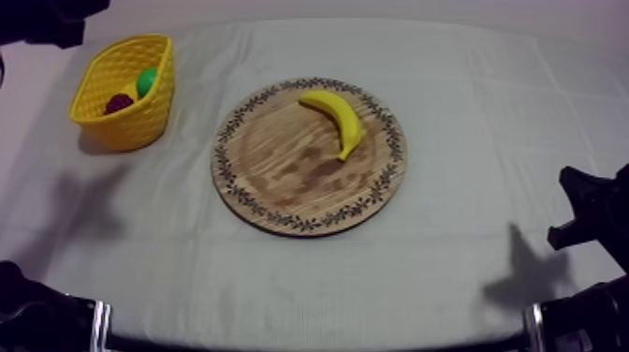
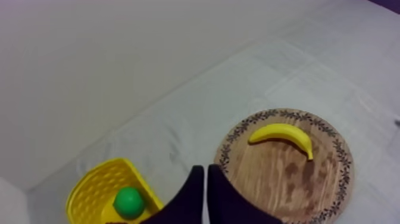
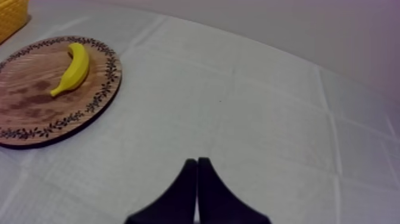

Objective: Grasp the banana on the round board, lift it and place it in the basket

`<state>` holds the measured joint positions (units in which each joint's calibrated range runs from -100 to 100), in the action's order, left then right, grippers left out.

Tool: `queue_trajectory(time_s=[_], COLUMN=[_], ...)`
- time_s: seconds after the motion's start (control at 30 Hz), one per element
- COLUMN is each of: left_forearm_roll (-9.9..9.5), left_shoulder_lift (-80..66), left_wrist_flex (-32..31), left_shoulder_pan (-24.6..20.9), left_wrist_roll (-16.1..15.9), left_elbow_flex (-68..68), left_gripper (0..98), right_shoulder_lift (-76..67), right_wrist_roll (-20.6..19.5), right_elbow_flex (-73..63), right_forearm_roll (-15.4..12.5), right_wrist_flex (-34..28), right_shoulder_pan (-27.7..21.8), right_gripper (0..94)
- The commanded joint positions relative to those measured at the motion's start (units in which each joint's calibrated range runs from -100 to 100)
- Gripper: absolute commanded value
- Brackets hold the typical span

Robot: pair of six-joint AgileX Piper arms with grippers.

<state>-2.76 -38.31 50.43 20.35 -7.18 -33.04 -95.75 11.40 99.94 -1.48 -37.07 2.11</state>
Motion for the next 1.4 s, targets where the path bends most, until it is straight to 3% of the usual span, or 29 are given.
queue_trajectory(time_s=[0.0, 0.47, 1.37], left_forearm_roll=[0.04, -0.22, -4.20], left_shoulder_lift=[2.17, 15.10, 43.27], left_wrist_flex=[0.70, 4.29, 3.58], left_shoulder_pan=[1.13, 7.48, 16.01], left_wrist_roll=[-0.97, -4.31, -3.82], left_elbow_flex=[2.71, 12.73, 30.19], left_gripper=[0.0, 0.0, 0.0], right_shoulder_lift=[0.00, 0.00, 0.00], right_wrist_roll=[0.01, 0.01, 0.01], right_elbow_flex=[-0.05, -0.05, -0.05], right_forearm_roll=[-0.01, -0.01, -0.01], right_wrist_flex=[0.06, 0.06, 0.06], right_shoulder_pan=[0.03, 0.03, 0.03], right_gripper=[0.3, 0.3, 0.3])
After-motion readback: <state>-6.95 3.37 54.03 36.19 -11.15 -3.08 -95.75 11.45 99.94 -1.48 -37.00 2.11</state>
